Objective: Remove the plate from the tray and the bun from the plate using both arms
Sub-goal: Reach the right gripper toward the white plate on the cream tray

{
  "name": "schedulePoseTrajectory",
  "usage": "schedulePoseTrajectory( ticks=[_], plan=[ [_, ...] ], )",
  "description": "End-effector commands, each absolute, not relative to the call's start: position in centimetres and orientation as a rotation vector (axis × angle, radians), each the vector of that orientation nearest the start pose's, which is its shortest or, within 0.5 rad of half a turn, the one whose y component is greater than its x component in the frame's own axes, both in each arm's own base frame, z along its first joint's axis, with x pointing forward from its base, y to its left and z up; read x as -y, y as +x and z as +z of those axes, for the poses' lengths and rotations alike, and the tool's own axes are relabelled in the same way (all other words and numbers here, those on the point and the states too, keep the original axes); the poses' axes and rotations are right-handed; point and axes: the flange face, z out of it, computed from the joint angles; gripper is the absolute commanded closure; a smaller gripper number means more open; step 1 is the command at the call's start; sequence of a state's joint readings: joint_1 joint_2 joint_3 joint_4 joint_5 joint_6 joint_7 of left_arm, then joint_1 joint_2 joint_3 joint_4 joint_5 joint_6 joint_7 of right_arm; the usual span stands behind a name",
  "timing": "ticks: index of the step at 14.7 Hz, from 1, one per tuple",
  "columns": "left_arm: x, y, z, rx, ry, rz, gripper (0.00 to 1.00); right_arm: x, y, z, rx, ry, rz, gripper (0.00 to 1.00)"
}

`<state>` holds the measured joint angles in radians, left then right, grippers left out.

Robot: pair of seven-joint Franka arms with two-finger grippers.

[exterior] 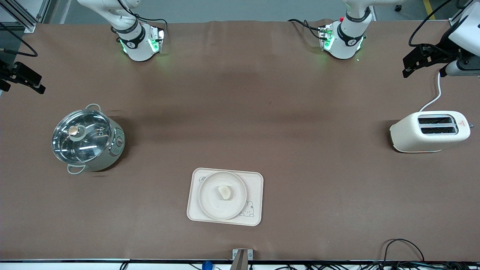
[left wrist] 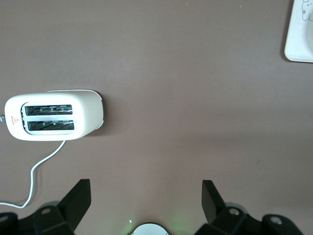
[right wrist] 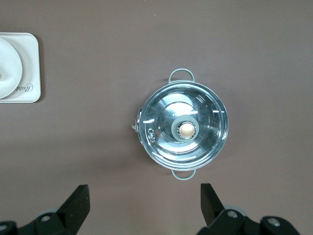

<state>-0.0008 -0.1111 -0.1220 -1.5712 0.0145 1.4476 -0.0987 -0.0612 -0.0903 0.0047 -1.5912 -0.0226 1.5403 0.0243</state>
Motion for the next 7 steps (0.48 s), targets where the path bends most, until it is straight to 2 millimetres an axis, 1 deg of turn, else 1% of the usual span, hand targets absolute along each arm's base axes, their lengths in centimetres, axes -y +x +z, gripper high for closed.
schedulePoseTrajectory(
  ticks=[1, 4, 5, 7],
  plan=[
    [6.1, 50.4, 67.8, -0.055, -3.101, 0.016, 0.0, 2.9, 51.9, 66.4, -0.114, -3.15, -0.075, 0.0],
    [5.7, 50.5, 67.7, -0.065, -3.101, 0.019, 0.0, 2.9, 52.0, 66.4, -0.113, -3.142, -0.082, 0.0],
    [5.6, 50.6, 67.7, -0.06, -3.102, 0.022, 0.0, 2.7, 52.2, 66.3, -0.115, -3.115, -0.077, 0.0],
    [5.5, 50.8, 67.5, -0.062, -3.101, 0.022, 0.0, 2.2, 53.0, 66.6, -0.115, -3.036, -0.092, 0.0]
  ],
)
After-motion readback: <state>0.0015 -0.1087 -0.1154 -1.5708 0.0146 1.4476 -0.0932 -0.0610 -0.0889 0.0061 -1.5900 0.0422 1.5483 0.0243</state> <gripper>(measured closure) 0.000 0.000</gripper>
